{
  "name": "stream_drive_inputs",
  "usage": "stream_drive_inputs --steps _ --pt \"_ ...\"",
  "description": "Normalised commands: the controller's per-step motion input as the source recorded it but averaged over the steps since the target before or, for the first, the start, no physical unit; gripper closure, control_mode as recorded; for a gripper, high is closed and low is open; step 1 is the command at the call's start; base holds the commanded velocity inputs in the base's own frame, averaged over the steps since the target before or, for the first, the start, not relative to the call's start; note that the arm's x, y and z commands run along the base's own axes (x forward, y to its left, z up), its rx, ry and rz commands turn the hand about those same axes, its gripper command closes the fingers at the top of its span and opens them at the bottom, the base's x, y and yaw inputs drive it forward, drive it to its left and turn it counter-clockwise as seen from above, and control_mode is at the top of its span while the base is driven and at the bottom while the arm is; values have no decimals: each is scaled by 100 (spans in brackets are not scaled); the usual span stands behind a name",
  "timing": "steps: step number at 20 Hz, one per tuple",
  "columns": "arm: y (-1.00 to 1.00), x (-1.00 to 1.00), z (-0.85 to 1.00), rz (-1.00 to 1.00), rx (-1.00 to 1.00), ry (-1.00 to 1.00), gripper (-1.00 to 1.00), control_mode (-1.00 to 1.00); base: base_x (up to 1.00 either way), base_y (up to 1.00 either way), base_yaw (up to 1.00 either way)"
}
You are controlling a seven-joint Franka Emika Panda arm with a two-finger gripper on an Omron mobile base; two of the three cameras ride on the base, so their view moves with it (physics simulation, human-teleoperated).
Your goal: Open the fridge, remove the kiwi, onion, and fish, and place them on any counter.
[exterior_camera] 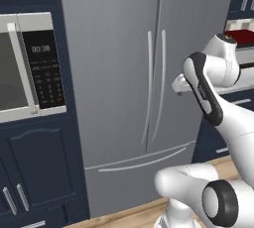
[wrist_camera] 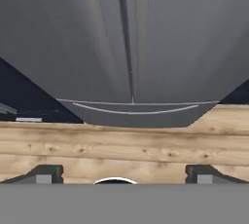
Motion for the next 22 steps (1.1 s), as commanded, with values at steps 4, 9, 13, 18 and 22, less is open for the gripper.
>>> stream_drive_inputs --steps 4,9,13,18,22 --pt "-2 25 5 19 32 -30 -100 -100 0 0 0" --pt "15 26 1 2 15 -40 -100 -100 0 0 0" --pt "33 48 -6 -7 4 -29 -100 -100 0 0 0" --pt "4 75 -9 -9 5 -1 -100 -100 0 0 0" --pt "-19 97 -2 0 10 7 -100 -100 0 0 0"
